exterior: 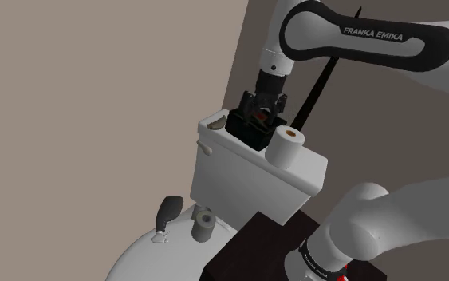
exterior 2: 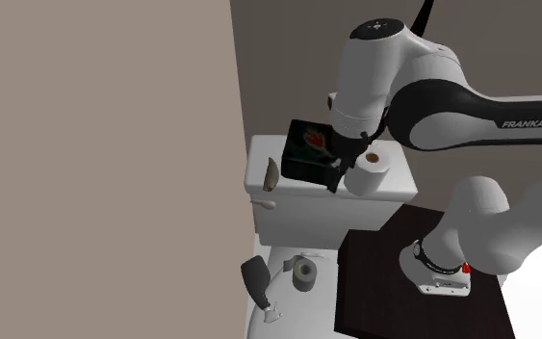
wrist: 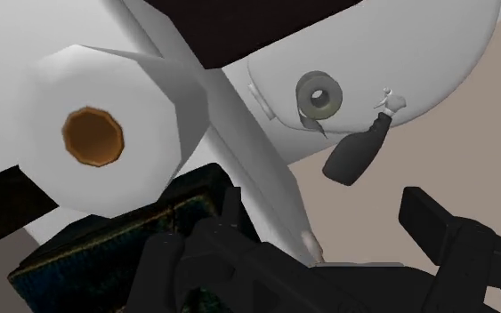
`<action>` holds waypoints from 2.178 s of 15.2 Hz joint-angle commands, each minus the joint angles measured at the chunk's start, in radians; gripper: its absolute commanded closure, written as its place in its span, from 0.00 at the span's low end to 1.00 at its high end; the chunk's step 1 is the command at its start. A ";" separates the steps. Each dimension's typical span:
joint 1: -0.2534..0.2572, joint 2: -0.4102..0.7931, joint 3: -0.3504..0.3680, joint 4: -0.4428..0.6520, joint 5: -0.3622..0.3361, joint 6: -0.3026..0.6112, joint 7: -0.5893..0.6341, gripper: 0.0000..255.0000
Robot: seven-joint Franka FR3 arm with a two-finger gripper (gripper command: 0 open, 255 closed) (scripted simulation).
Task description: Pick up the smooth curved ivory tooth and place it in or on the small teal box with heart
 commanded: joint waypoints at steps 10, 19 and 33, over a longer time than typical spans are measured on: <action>-0.125 0.405 0.118 0.239 -0.029 0.171 0.644 0.00; -0.159 0.605 0.104 0.362 -0.081 0.241 0.942 0.00; -0.163 0.601 0.106 0.304 -0.081 0.295 0.941 1.00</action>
